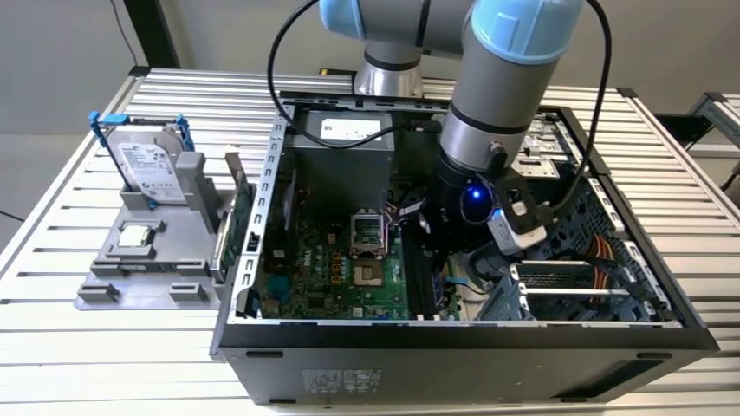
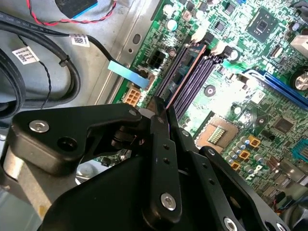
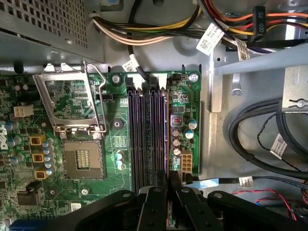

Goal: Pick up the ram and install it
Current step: 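Insert the ram into the slot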

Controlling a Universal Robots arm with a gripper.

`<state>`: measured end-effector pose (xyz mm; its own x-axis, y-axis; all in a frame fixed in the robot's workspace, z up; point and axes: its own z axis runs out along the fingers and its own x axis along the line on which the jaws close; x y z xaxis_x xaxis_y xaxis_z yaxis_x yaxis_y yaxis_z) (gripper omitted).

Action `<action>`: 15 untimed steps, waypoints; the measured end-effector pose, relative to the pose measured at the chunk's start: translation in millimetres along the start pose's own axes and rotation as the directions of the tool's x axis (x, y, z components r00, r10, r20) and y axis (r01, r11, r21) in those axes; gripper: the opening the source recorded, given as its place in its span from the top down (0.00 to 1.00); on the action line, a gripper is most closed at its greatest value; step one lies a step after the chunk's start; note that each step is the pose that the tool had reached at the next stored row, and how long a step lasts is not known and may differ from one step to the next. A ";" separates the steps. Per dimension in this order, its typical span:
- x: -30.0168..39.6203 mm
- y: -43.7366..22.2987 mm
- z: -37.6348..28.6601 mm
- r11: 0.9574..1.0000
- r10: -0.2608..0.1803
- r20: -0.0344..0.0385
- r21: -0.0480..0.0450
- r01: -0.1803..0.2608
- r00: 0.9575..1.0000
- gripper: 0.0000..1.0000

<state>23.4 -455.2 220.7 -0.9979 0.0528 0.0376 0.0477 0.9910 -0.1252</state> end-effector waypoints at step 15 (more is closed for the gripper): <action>2.0 1.4 3.4 1.000 -0.003 0.001 0.007 0.003 1.000 1.00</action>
<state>21.3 -454.1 217.2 -0.9981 0.0498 0.0372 0.0445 0.9902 -0.1321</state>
